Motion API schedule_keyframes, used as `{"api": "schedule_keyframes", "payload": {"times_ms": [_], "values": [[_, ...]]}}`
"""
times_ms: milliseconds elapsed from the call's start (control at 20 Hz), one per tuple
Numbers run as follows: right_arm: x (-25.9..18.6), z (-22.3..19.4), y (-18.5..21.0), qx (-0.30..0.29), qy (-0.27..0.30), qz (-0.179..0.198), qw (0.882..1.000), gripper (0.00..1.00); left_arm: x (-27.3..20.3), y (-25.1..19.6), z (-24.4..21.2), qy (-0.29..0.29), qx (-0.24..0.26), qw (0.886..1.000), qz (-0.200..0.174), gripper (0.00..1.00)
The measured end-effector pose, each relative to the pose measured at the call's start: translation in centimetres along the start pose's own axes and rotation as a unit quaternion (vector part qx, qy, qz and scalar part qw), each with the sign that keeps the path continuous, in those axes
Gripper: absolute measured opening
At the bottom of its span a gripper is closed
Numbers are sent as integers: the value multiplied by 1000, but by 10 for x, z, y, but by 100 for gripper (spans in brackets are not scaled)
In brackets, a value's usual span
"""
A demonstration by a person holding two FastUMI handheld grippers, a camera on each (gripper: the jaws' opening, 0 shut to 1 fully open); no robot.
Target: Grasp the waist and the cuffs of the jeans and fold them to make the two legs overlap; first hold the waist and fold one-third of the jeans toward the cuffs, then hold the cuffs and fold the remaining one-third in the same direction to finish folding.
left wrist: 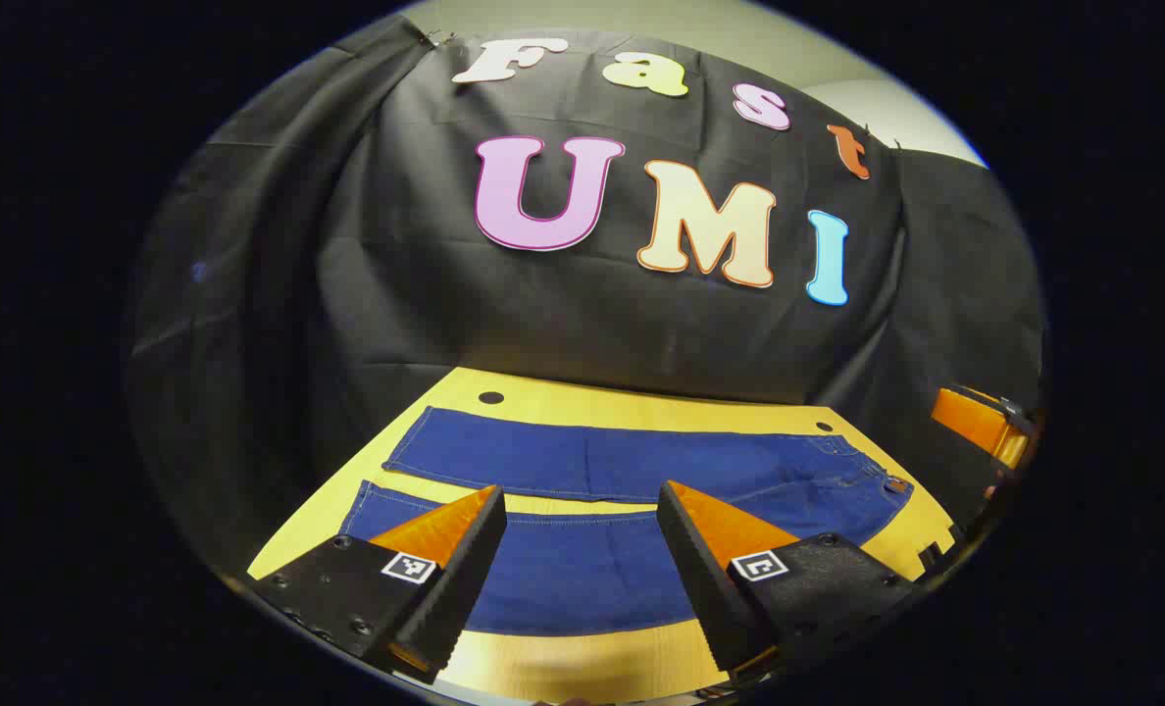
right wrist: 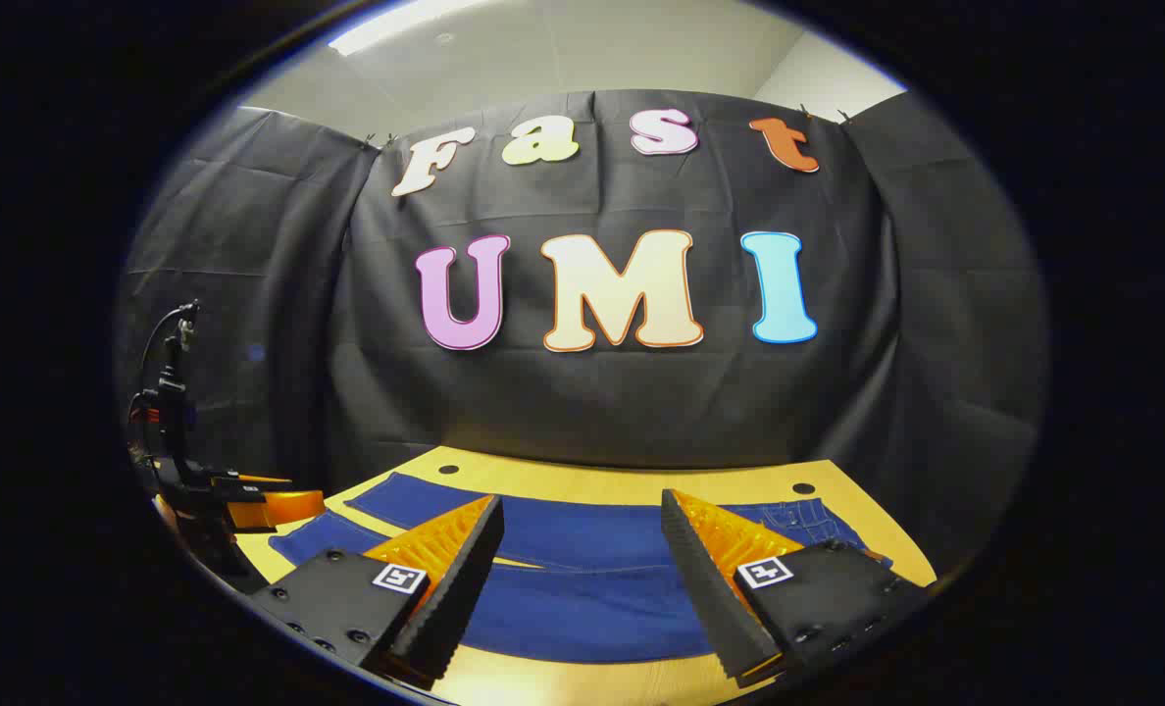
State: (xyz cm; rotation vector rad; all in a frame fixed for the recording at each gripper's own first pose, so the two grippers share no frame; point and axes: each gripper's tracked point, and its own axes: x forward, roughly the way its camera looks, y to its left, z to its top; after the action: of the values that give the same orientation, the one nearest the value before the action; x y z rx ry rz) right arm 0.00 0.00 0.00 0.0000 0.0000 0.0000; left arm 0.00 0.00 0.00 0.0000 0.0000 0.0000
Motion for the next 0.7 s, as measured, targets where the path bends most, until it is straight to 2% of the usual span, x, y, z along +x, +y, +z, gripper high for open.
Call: {"api": "schedule_keyframes", "payload": {"times_ms": [150,350,700], "values": [[-4,-5,-3,-9,20,0,1000,99,1,-1,-2,4,7,1000,0,93],[-5,-5,-2,-15,26,4,1000,99,-3,-5,-9,13,-6,1000,-13,93],[-5,-6,-2,-8,35,1,999,99,-3,0,-12,14,3,999,-31,93]]}}
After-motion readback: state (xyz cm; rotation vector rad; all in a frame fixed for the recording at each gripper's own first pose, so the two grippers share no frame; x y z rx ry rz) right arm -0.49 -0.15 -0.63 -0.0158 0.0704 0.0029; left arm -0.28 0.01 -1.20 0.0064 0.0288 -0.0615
